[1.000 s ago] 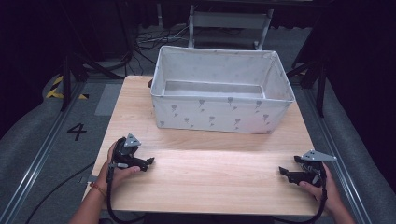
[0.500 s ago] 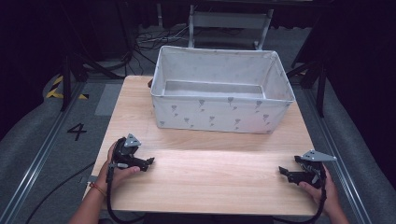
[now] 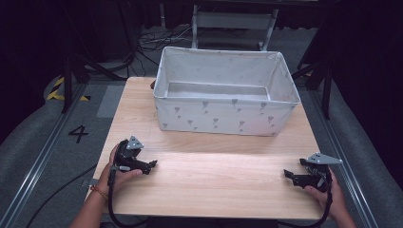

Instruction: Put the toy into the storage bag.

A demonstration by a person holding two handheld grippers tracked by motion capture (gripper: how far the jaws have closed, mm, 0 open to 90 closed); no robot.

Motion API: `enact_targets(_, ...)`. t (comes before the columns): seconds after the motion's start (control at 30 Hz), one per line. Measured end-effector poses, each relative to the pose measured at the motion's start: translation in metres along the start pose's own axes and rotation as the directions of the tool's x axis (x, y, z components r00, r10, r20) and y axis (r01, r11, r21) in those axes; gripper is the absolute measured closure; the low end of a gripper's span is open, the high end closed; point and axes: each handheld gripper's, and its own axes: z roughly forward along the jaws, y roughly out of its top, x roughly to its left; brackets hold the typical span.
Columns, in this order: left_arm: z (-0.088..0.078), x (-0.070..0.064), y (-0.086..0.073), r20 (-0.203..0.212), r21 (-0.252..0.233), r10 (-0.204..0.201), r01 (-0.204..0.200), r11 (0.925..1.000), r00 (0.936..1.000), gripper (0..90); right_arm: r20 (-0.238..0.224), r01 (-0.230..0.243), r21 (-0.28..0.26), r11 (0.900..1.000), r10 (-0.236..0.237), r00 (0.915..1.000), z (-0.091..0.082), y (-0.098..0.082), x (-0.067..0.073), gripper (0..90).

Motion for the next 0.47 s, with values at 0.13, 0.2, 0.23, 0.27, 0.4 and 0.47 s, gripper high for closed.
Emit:
enact_targets(0.13,0.0000,0.0000,0.0000,0.000,0.000,-0.001,0.001,1.0000,1.0000,0.5,0.000,0.000,0.000,1.000,0.000,1.0000,0.0000,0.0000,0.0000,13.5)
enact_targets(0.2,-0.0002,0.0000,-0.0001,-0.003,0.003,-0.004,0.004,1.0000,1.0000,0.5,0.000,0.000,0.000,1.000,0.000,1.0000,0.0000,0.0000,0.0000,13.5)
enact_targets(0.23,-0.0002,0.0000,-0.0001,-0.003,0.003,-0.004,0.004,1.0000,1.0000,0.5,0.000,0.000,0.000,1.000,0.000,1.0000,0.0000,0.0000,0.0000,13.5)
enact_targets(0.27,-0.0006,0.0007,-0.0005,-0.023,-0.002,-0.020,0.020,0.9998,0.9995,0.5,0.002,-0.002,0.001,1.000,0.002,1.0000,0.0000,0.0000,0.0003,13.5)
enact_targets(0.4,-0.0009,0.0002,-0.0008,-0.023,0.001,-0.030,0.030,0.9995,0.9993,0.5,0.002,-0.002,0.000,1.000,0.002,1.0000,0.0000,0.0000,0.0002,13.5)
enact_targets(0.47,-0.0010,0.0001,-0.0008,-0.025,0.002,-0.030,0.030,0.9995,0.9992,0.5,0.003,-0.002,0.000,1.000,0.002,1.0000,-0.0001,0.0000,0.0003,13.5)
